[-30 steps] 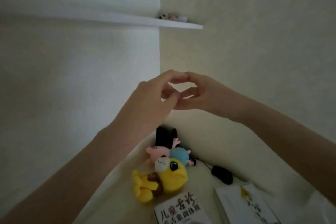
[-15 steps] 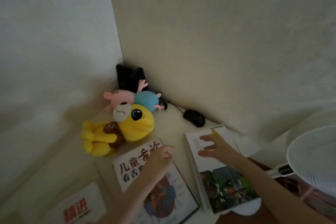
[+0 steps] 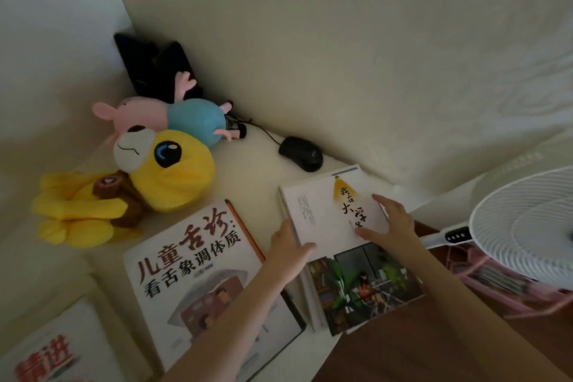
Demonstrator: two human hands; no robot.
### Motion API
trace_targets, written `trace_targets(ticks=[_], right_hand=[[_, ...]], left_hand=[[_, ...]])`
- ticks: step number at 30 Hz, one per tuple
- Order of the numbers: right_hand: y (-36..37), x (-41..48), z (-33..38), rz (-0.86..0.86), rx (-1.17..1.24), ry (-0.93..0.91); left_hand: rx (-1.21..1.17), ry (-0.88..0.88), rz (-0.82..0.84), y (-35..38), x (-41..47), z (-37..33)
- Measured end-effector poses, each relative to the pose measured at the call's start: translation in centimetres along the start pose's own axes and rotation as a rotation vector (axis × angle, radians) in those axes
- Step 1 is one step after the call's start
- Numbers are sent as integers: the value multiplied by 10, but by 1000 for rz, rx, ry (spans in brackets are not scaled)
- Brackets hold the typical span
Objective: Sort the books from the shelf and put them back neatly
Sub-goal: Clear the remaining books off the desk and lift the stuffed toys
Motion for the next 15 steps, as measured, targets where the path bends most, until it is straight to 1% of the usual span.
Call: trace_targets(ticks=[3, 5, 8, 11, 13, 15], right_hand=[[8, 6, -29, 145, 200, 150], [14, 6, -36, 224, 259, 169], [17, 7, -36, 247, 244, 125], [23, 2, -35, 268, 139, 92], [28, -1, -36, 257, 168, 106], [29, -4, -37, 238, 246, 128]], left_hand=[[-13, -77, -16, 23, 3, 1], [-8, -113, -75, 31, 5, 4], [16, -157, -157, 33, 6, 7], [24, -226, -153, 36, 10, 8], [18, -242, -173, 35, 13, 6], [6, -244, -180, 33, 17, 8]])
Point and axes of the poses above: each hand's wrist, its own x-axis towards the middle knuckle, its own y-axis out of the palm, z = x × y, the point moved 4 cm from there along x, towards the middle knuckle, and after that the axes turned 9 degrees about -x, right-handed, at the moved point
